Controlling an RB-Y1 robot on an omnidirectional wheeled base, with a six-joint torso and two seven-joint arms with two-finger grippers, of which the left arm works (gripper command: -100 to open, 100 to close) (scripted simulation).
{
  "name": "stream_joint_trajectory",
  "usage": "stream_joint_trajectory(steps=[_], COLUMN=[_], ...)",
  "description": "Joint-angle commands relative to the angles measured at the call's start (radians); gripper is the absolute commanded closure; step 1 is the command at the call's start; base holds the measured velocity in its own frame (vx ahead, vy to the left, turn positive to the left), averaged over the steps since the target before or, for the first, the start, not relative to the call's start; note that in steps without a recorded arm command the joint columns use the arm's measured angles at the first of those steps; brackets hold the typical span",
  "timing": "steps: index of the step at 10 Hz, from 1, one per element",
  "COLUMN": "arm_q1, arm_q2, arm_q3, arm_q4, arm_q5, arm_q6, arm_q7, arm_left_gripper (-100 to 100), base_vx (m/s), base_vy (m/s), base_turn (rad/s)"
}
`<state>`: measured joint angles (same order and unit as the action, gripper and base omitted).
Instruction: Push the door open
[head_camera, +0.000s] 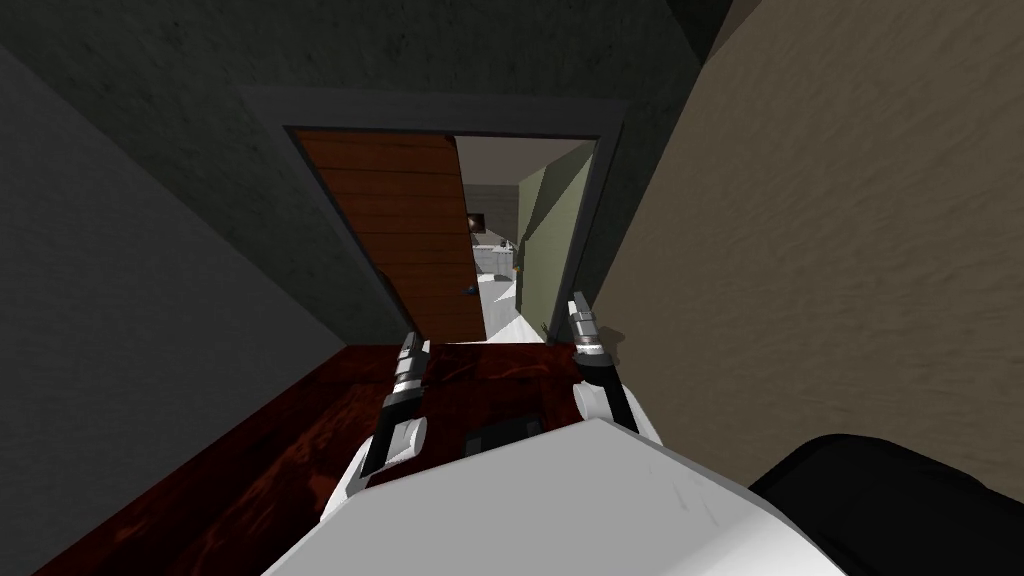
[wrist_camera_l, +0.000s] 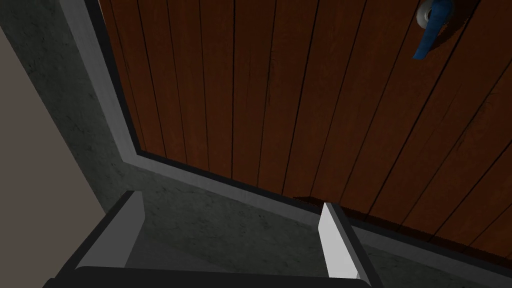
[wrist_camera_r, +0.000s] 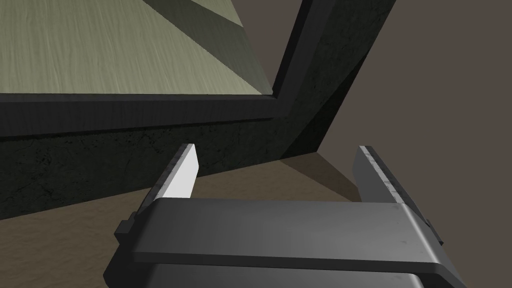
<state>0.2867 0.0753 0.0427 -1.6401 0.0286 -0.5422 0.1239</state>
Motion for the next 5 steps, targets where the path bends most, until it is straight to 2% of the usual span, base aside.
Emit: stream_joint_trajectory(steps=[1,5], arm_q1=[-0.018,-0.066], arm_q2=[0.005,0.013], arm_q3=[-0.001,-0.005], arm_q4=[0.044,0.148], arm_q5=[-0.005,-0.02], arm_q6=[-0.014,-0.041], arm_q7=[0.002,0.004], arm_left_gripper=[-100,-100], base_vx=[0.101,0.097], base_vy=[0.021,0.025], base_turn=[-0.005,-0.006])
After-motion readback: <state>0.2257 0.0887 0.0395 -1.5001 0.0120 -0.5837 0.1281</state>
